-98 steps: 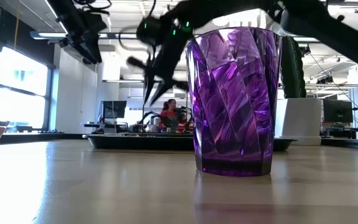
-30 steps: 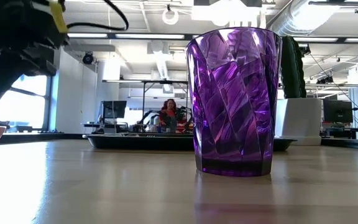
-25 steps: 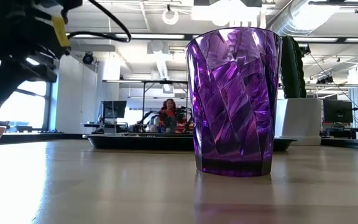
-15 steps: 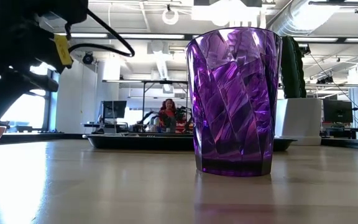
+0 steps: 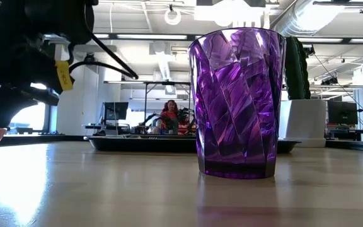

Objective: Pick and place plate/cup/fork/spoon on tray
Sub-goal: Put the orange plate on the right side of the light orange fork

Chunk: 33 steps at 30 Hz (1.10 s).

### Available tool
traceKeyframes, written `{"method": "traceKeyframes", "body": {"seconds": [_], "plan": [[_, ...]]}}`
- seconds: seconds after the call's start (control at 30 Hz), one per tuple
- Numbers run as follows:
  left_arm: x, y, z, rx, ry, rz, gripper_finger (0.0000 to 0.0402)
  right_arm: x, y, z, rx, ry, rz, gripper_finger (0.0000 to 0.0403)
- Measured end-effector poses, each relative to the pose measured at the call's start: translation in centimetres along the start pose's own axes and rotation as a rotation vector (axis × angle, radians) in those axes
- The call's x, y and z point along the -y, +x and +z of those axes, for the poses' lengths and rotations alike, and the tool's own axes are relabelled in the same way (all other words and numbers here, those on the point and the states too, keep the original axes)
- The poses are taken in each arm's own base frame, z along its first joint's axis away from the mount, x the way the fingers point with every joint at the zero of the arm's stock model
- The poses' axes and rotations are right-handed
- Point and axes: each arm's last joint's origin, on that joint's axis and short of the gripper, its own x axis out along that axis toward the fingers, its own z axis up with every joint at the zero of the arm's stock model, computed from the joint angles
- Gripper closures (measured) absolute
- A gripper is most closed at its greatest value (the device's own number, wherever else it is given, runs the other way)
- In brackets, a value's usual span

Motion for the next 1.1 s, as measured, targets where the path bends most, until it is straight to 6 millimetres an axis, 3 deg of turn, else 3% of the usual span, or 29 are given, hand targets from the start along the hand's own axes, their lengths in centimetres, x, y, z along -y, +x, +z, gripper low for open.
{"method": "traceKeyframes", "body": {"seconds": [0.17, 0.47, 0.8, 1.1], "plan": [[0.0, 0.2, 0.1, -0.010, -0.001, 0.003, 0.0302, 0.0, 0.0, 0.0, 0.000, -0.007, 0.000, 0.0350], [0.0, 0.1, 0.0, -0.012, 0.000, -0.001, 0.0393, 0.0, 0.0, 0.0, 0.000, -0.007, 0.000, 0.0350], [-0.6, -0.3, -0.1, -0.026, -0.084, -0.039, 0.0398, 0.0, 0.0, 0.0, 0.000, -0.008, -0.001, 0.0350], [-2.1, -2.7, -0.9, 0.080, -0.181, -0.064, 0.0400, 0.0, 0.0, 0.0, 0.000, -0.001, -0.001, 0.0350]]}}
